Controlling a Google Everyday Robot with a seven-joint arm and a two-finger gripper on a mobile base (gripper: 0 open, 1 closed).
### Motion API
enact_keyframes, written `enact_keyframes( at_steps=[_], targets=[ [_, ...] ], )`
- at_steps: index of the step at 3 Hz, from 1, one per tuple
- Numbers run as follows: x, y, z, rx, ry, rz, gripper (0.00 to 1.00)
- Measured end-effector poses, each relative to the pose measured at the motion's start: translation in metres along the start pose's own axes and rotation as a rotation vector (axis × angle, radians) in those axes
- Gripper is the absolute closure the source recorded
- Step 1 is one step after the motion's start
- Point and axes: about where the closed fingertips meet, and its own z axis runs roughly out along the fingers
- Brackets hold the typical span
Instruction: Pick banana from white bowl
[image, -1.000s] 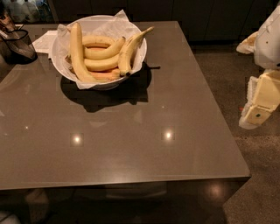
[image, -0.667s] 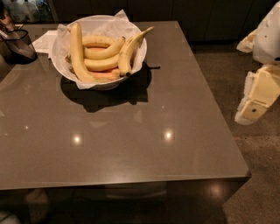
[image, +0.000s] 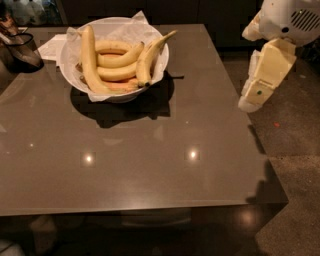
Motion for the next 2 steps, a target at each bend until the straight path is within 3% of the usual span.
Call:
enact_keyframes(
  at_steps=[2],
  targets=[
    [-0.023, -0.007, 0.002, 0.016, -0.055, -0.011, 0.0]
  ],
)
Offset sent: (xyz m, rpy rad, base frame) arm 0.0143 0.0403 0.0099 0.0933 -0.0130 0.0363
